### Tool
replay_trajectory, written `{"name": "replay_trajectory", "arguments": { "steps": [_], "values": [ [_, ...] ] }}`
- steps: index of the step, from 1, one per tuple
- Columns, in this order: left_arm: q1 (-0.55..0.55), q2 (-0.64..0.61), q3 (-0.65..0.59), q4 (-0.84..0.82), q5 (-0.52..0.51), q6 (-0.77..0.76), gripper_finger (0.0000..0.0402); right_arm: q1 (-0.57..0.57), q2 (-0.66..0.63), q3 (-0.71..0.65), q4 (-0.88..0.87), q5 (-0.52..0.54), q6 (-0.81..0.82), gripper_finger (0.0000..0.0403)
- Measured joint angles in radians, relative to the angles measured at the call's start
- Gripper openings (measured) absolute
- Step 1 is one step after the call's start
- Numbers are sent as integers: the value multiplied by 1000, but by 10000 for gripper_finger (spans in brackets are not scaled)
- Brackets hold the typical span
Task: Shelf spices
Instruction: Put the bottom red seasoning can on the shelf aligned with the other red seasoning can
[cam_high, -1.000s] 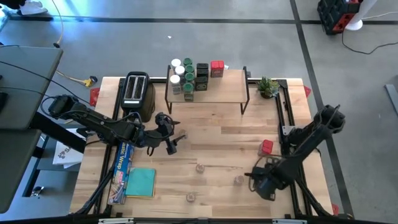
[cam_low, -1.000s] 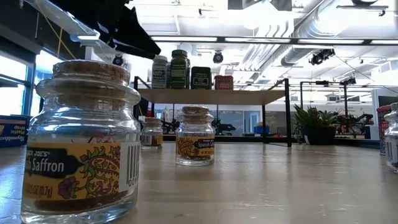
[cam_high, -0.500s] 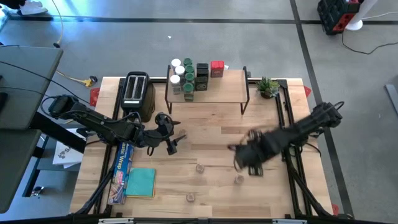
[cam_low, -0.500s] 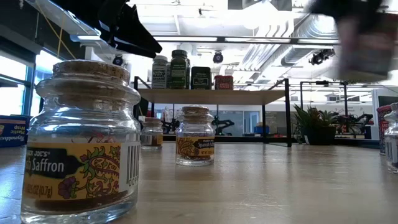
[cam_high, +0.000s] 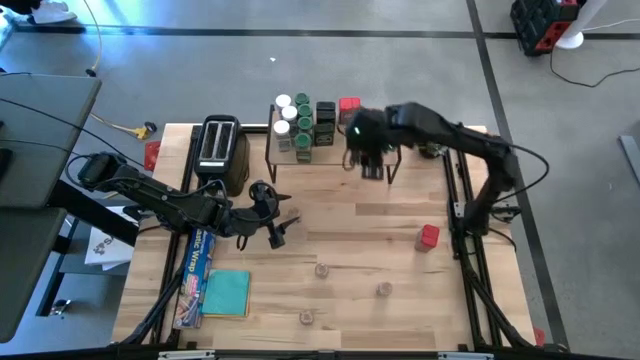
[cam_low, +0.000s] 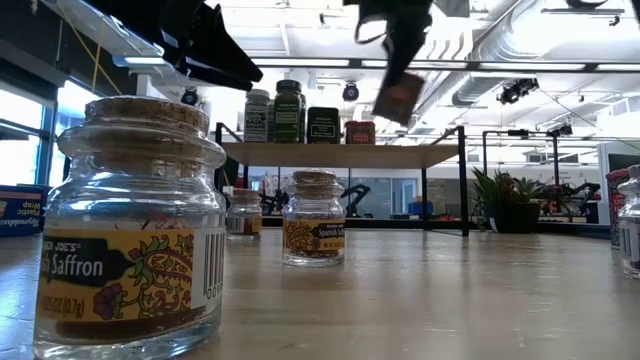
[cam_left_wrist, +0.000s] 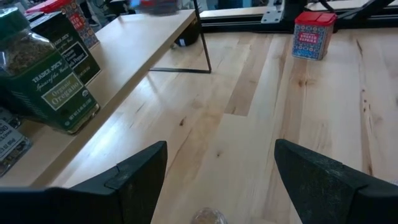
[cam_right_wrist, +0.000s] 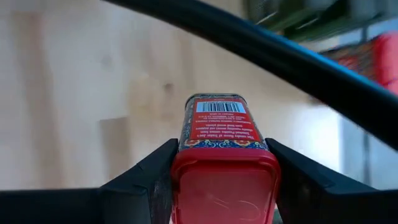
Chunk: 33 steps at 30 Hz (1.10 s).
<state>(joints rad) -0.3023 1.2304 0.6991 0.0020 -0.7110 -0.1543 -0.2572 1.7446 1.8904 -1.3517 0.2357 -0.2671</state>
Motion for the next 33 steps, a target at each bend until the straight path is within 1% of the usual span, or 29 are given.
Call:
{"name": "replay_trajectory", "arguments": {
  "steps": [4, 6, 12, 14, 18, 21, 26, 29, 31, 33],
  "values": [
    [0, 0, 0, 2, -2, -1, 294, -81, 105, 114, 10, -7, -111, 200],
    [0, 0, 0, 4, -5, -1, 294, -110, 155, 158, 10, -35, -149, 200],
    [0, 0, 0, 4, -5, -9, 294, -143, 242, 230, 31, -46, -236, 200],
    [0, 0, 0, 4, -5, -9, 294, -144, 250, 228, 64, -41, -258, 207],
    [0, 0, 0, 3, -1, -9, 294, -143, 249, 223, 116, -28, -297, 254],
    [0, 0, 0, 3, 0, -9, 294, -143, 249, 223, 138, -6, -316, 274],
    [0, 0, 0, 3, 0, -9, 294, -140, 247, 224, 145, 65, -343, 280],
    [0, 0, 0, 4, 1, -9, 294, -125, 244, 256, 120, 124, -343, 282],
    [0, 0, 0, 2, 1, -9, 294, -111, 229, 285, 107, 130, -340, 282],
    [0, 0, 0, 3, 1, -9, 294, -96, 206, 307, 104, 109, -312, 282]
  ]
}}
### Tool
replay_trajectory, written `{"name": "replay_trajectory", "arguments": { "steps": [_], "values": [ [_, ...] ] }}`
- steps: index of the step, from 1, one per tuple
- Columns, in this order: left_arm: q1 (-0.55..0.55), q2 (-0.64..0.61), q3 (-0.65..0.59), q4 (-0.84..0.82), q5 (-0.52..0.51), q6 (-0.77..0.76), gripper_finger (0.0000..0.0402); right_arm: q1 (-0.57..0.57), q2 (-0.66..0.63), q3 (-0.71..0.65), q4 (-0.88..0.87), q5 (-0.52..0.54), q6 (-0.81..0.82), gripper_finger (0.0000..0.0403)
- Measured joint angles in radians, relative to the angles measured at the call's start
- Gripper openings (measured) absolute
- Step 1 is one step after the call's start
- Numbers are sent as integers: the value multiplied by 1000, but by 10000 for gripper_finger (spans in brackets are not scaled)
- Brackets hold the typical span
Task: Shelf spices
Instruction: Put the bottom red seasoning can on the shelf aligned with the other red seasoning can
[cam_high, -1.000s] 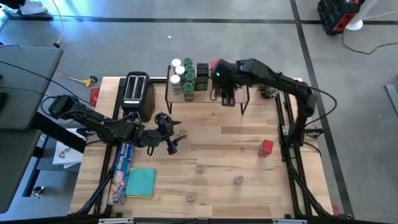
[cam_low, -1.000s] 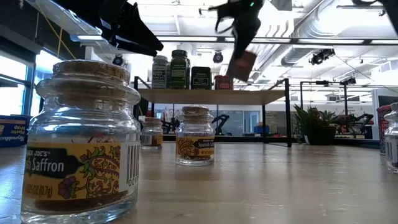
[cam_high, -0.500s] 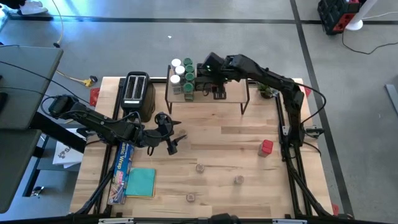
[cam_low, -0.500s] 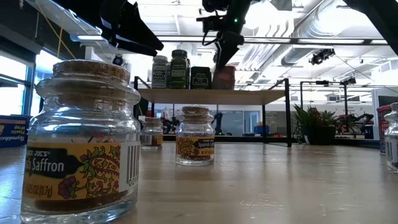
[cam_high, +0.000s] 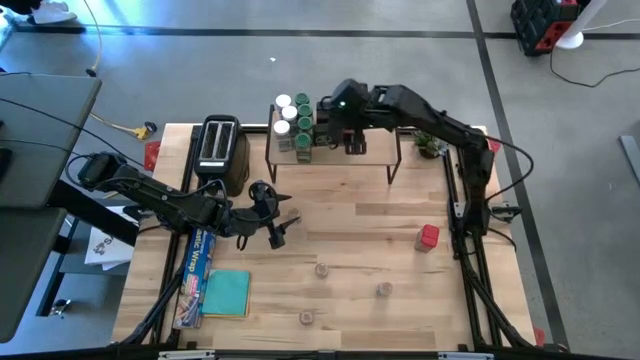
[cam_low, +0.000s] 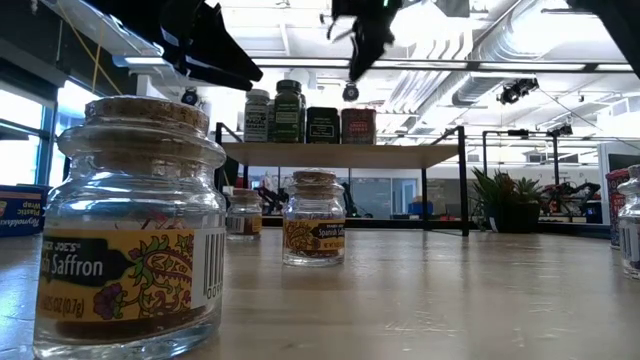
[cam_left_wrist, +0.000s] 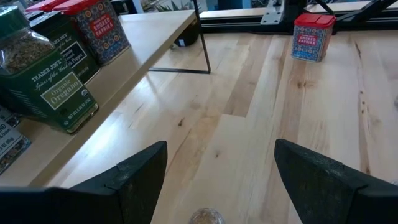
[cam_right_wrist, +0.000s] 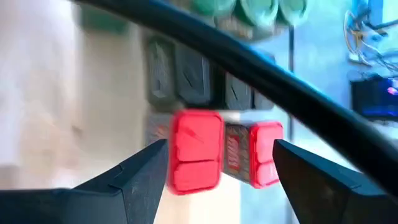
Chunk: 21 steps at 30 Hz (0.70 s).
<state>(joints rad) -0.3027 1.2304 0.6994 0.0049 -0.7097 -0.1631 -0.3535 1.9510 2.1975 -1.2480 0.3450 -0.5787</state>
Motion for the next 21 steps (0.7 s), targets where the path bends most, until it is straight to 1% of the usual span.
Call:
{"name": "replay_trajectory", "arguments": {
  "steps": [2, 4, 5, 8, 13, 17, 21],
  "values": [
    [-4, 0, 0, -1, 1, 0, 294, 11, -26, 0, -1, -78, 50, 281],
    [-12, 0, 0, -3, 0, 0, 294, 20, -53, -33, -1, -174, 95, 277],
    [-17, 0, 0, -3, -2, 0, 294, 26, -62, -59, -1, -200, 114, 273],
    [-32, 0, 0, -4, -8, 0, 294, 51, -82, -176, 30, -191, 135, 260],
    [-52, 0, 0, -6, -17, 0, 294, 82, -92, -387, 184, -166, 143, 218],
    [-62, 0, 0, -7, -44, 0, 294, 73, -94, -487, 290, -148, 157, 173],
    [-66, 0, 0, -7, -56, 0, 294, 34, -94, -536, 357, -92, 185, 139]
  ]
}}
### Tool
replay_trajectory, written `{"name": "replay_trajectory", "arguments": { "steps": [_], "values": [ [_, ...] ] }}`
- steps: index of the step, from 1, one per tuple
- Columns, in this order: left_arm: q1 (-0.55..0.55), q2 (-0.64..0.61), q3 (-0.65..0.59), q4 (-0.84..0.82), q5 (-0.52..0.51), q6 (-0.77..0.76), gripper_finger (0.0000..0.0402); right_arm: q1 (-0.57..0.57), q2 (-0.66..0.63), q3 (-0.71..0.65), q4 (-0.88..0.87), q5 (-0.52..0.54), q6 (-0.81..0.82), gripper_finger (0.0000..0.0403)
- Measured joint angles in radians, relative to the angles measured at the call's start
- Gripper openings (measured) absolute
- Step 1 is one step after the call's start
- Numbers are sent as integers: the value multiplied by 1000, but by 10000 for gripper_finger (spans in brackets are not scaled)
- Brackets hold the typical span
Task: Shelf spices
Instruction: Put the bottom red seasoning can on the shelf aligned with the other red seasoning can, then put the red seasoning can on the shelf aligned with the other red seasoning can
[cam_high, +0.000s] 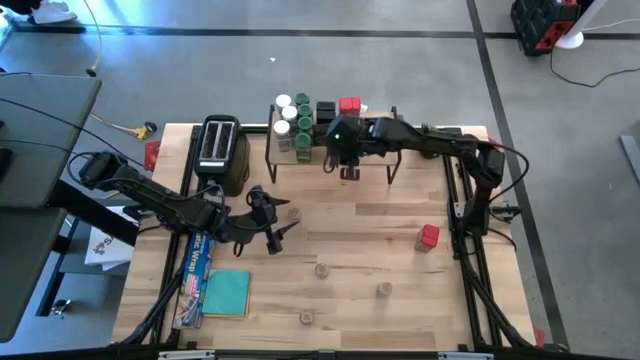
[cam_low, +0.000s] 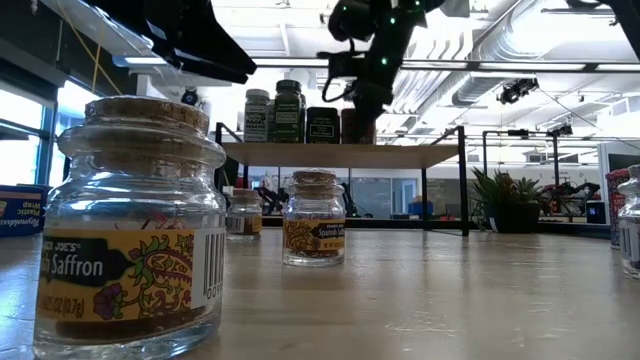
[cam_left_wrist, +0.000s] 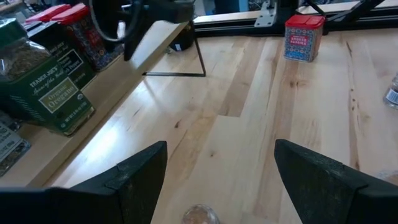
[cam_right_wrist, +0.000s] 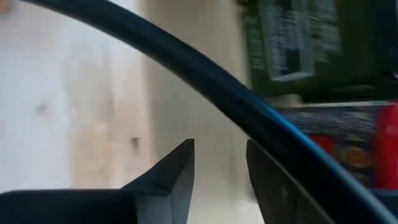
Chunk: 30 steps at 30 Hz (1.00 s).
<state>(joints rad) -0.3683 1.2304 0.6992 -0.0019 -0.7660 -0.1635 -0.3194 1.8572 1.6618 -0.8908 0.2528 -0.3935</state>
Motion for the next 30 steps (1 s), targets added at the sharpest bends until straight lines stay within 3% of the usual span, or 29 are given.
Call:
{"name": "replay_trajectory", "arguments": {
  "steps": [11, 18, 24, 30],
  "values": [
    [0, 0, 0, -1, -3, -3, 294, -73, 0, -8, 65, 28, 27, 126],
    [0, 0, 0, 0, -3, -9, 294, -60, -36, -8, 57, 28, 11, 126],
    [0, 0, 0, -1, -3, -9, 294, 63, -204, -7, 4, 34, 25, 126],
    [0, 0, 0, -2, -2, -9, 294, 293, -456, -63, -177, 167, 196, 126]
  ]
}}
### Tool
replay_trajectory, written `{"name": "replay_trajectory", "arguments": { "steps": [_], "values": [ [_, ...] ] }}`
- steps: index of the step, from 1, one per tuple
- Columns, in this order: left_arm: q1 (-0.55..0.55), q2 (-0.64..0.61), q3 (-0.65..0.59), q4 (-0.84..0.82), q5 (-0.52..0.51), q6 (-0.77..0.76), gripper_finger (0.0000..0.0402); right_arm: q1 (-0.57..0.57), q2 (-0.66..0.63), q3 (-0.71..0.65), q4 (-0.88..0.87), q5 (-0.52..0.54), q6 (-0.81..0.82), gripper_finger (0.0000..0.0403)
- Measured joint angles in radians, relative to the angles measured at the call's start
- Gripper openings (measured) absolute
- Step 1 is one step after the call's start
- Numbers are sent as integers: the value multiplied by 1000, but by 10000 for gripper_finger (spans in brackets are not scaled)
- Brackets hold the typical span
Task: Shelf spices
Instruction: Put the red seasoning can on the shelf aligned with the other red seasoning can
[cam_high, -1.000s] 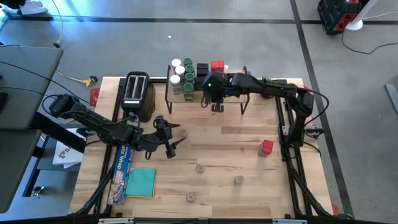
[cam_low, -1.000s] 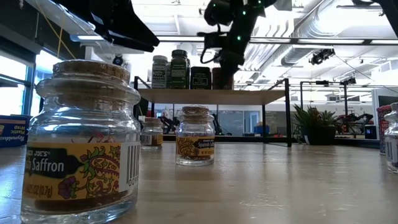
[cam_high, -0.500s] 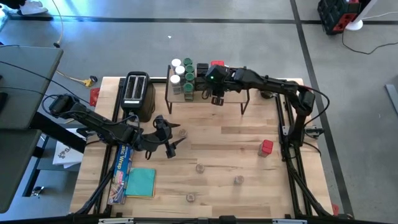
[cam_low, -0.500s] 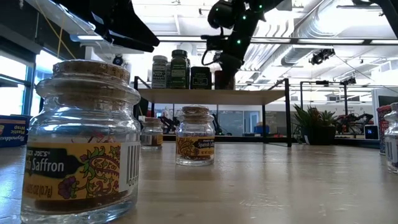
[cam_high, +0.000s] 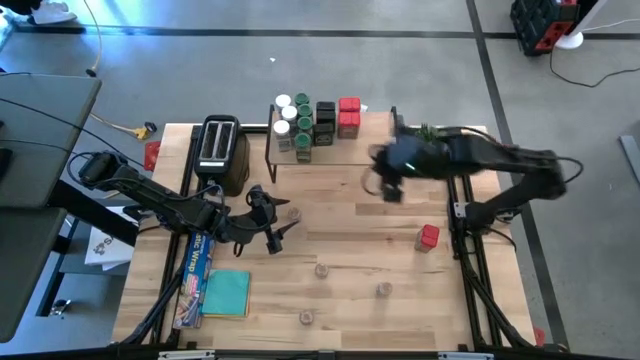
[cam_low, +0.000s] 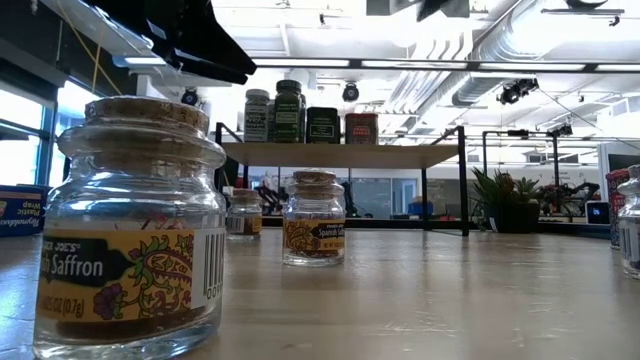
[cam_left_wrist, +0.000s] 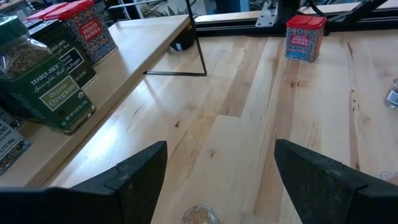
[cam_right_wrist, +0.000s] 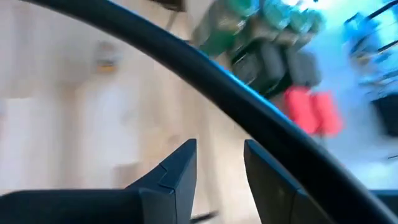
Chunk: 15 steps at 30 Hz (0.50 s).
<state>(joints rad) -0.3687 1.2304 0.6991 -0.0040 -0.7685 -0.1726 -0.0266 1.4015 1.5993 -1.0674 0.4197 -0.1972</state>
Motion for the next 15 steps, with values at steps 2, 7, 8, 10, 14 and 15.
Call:
{"name": "replay_trajectory", "arguments": {
  "steps": [2, 7, 8, 10, 14, 15],
  "values": [
    [0, 0, 0, 0, 0, 0, 294, 62, -94, -77, -49, -20, 152, 126],
    [0, 0, 0, 0, 0, 3, 294, 178, -310, -357, -78, -285, 493, 126],
    [0, 0, 0, 1, 0, 8, 294, 196, -340, -408, -77, -364, 505, 126],
    [2, 0, 0, 1, -1, 10, 294, 234, -381, -493, -80, -492, 493, 126],
    [10, 0, 0, 1, -1, 13, 294, 286, -376, -594, -105, -581, 481, 129],
    [14, 0, 0, 1, -1, 13, 294, 291, -361, -607, -122, -586, 471, 133]
  ]
}}
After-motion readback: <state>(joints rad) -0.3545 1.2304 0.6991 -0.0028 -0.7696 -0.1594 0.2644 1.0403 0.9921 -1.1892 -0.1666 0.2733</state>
